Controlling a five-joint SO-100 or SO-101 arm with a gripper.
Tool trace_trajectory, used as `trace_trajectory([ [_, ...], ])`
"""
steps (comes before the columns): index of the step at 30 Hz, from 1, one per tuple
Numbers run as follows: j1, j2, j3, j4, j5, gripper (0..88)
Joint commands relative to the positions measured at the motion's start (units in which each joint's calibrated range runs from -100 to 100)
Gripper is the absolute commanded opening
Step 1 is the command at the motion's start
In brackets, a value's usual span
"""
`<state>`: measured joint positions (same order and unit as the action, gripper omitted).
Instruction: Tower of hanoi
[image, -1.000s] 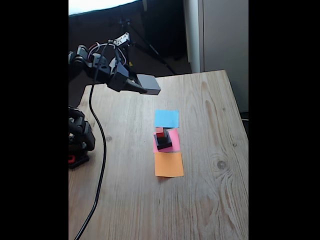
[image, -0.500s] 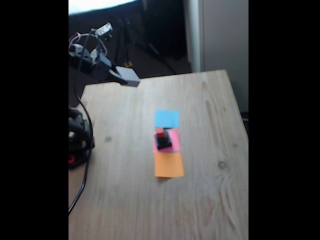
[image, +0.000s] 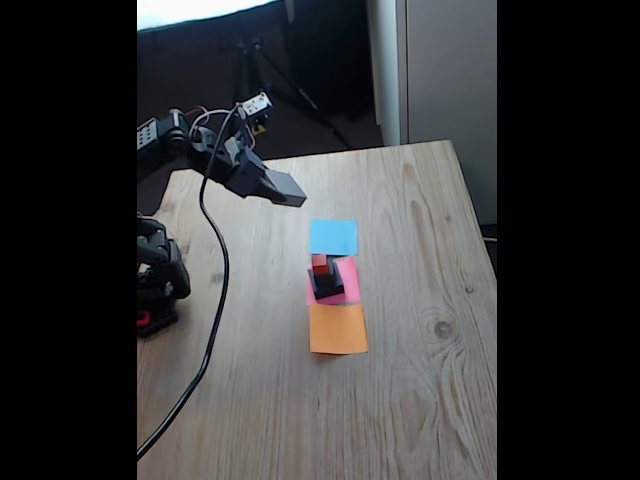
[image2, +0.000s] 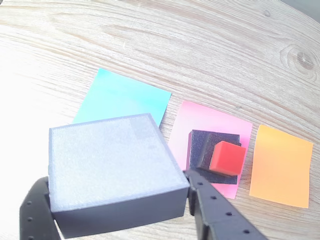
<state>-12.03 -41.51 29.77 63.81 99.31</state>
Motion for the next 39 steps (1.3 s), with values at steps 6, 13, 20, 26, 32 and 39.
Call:
trace_trajectory([
  [6, -1.30, 2.98, 13.96, -21.52, 0.69, 18.6],
  [13, -1.05, 9.27, 21.96, -36.74, -0.64, 17.8],
  [20, -0.97, 19.18, 25.32, -52.44, 0.69, 18.2],
  [26, -0.47, 26.98, 32.78, -70.65, 0.69, 18.6],
  [32, -2.56, 31.45, 37.50, -82.22, 0.69, 18.6],
  [39, -2.97, 33.49, 42.50, -89.75, 0.69, 19.1],
])
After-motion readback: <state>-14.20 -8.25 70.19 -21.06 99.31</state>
